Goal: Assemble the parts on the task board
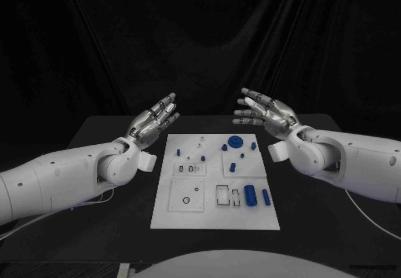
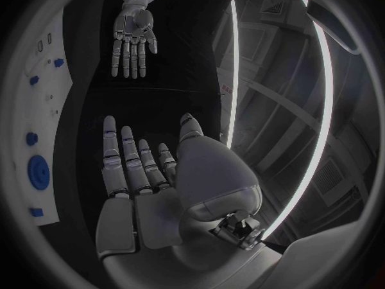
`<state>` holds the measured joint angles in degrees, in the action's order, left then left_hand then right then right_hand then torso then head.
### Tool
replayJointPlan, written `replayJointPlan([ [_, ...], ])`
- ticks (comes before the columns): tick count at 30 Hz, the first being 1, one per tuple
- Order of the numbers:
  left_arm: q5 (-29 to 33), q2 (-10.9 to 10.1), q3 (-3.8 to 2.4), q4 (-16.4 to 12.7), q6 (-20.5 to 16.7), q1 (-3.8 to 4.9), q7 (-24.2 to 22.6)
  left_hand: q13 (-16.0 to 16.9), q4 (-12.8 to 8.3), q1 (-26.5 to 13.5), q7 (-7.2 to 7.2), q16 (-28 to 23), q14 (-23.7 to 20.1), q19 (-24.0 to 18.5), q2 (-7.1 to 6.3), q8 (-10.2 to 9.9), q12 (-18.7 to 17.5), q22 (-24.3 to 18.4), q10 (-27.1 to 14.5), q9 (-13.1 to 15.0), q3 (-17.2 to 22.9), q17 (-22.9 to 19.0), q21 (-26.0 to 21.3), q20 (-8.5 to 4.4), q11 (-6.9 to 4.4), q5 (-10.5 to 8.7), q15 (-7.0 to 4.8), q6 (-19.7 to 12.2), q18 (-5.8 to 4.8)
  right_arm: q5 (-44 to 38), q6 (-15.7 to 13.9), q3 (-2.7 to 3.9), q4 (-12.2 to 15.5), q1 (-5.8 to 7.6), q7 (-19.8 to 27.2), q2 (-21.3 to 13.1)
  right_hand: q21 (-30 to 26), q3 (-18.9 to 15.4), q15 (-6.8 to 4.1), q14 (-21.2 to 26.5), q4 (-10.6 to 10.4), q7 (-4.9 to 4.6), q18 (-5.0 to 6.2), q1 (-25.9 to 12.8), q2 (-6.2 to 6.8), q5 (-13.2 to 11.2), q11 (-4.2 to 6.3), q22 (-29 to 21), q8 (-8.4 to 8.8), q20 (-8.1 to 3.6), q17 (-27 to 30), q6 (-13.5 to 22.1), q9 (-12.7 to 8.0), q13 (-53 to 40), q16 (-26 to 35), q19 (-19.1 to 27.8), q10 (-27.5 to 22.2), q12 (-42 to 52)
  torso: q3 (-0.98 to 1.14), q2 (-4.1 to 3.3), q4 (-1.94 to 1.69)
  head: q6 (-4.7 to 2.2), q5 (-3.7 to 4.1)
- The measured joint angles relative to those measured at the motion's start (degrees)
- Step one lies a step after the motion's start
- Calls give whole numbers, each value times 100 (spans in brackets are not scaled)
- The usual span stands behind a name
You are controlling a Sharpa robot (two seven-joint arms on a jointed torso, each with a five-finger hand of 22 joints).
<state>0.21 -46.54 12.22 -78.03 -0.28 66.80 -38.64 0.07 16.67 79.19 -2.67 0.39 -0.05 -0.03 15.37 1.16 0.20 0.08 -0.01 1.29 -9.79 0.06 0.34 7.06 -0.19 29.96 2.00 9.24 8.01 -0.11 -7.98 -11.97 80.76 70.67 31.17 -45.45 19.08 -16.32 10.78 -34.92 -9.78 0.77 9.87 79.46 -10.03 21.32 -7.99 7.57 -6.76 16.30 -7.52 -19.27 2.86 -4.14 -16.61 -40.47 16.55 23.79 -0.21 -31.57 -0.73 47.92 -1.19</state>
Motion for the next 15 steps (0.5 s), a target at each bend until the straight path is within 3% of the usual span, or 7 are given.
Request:
replayJointPlan([
  [2, -121, -86, -1, -57, 26, 0, -1, 0, 0, 127, 43, 0, 5, 6, -24, 0, 0, 0, 0, 7, 0, 0, 0, 77, 43, 50, 52, 43, 50, -179, 14, 0, -32, 87, -70, -31, 218, 22, -40, -605, 193, -31, 0, 194, 58, 21, -40, 53, -119, -40, -58, -269, 35, -12, -213, -546, 346, 298, 0, 1, 3, 109, -7],
  [5, -365, -249, -2, -191, 34, 6, -3, 1, -16, 258, 84, 0, 4, -2, -81, 0, 0, 0, -1, 13, -16, 1, 0, 147, 61, 94, 101, 143, 88, -750, -104, -1, -35, 327, -180, -103, 671, 141, -401, -1861, 483, -289, -1, 527, 113, -81, -59, 216, -633, -354, -190, -1533, 218, -34, -592, -1594, 1142, 650, -1, -5, -3, 182, 26],
  [7, -525, -364, -2, -312, 2, 17, -5, 1, 8, 273, 156, 0, 7, 7, -97, 26, 0, 0, 23, 27, -90, 1, 0, 283, 207, 94, 233, 257, 87, -1361, -309, 2, 31, 516, -301, -177, 936, 244, -632, -2549, 586, -376, 0, 711, 141, -199, 10, 321, -768, -613, -241, -1972, 274, -22, -739, -2161, 1637, 711, -1, -13, -10, 198, 45],
  [9, -642, -458, -2, -438, -56, 34, -5, 1, 17, 273, 179, 0, 3, 11, -97, 27, 0, 0, 51, 27, -133, 2, 0, 339, 263, 94, 272, 302, 87, -2014, -493, 2, 98, 694, -470, -237, 1234, 315, -845, -3245, 656, -376, 0, 843, 183, -273, 101, 462, -772, -819, -326, -2152, 275, 43, -896, -2679, 1955, 581, -1, -22, -18, 204, 65],
  [12, -792, -608, -2, -666, -189, 68, -6, 8, 24, 273, 236, 0, -2, 6, -97, 27, 0, 1, 86, 35, -166, 2, 0, 445, 345, 94, 346, 378, 86, -3254, -671, 4, 173, 987, -887, -268, 1571, 348, -1036, -3889, 637, -388, -1, 899, 242, -529, 209, 657, -684, -1001, -475, -2328, 252, 60, -1088, -3139, 2280, 294, -7, -50, -32, 207, 87],
  [15, -895, -716, -2, -814, -337, 119, -7, 12, 8, 273, 236, 0, 8, 0, -97, 27, 0, 1, 95, 35, -182, 2, 0, 475, 362, 94, 396, 378, 86, -4567, -643, 11, 201, 1270, -1440, -185, 1897, 446, -1159, -4286, 560, -198, 0, 826, 386, -915, 295, 896, -532, -1129, -685, -2416, 214, 60, -1320, -3373, 2707, -70, -20, -107, -47, 186, 105],
])
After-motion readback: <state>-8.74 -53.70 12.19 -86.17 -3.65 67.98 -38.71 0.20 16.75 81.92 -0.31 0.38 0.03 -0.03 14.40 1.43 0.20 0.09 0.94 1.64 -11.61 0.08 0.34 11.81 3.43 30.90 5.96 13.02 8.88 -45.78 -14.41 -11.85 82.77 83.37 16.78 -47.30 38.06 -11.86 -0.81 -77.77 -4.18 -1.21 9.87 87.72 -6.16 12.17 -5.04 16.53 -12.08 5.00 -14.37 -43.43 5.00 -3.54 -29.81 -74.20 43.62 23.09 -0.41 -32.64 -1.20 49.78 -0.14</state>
